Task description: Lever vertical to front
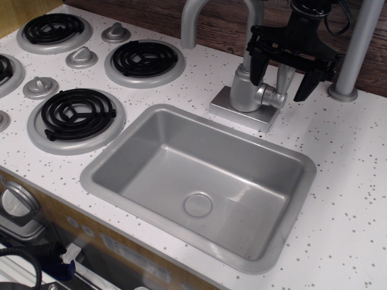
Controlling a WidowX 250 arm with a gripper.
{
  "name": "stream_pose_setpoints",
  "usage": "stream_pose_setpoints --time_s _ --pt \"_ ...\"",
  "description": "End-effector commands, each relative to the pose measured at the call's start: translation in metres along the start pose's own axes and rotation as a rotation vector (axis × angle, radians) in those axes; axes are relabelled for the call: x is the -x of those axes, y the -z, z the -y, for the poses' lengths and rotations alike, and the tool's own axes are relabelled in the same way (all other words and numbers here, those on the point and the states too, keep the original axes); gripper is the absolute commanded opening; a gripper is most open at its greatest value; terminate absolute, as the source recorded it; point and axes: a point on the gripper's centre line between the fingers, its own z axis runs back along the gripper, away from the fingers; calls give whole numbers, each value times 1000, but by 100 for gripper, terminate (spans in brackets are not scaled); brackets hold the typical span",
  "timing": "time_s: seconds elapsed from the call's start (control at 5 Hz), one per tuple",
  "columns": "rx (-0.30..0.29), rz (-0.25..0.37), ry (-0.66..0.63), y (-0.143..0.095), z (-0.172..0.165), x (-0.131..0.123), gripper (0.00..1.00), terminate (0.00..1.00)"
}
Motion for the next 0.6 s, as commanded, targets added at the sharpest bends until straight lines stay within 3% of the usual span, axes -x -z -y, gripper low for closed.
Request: stream_pose_setpoints --time_s 0.0,0.2,0.4 --pt "0 0 0 0 0 0 100 0" --pt "-16 61 -7 -8 -1 -9 100 0" --pt "-69 180 -17 -18 -3 -18 100 0"
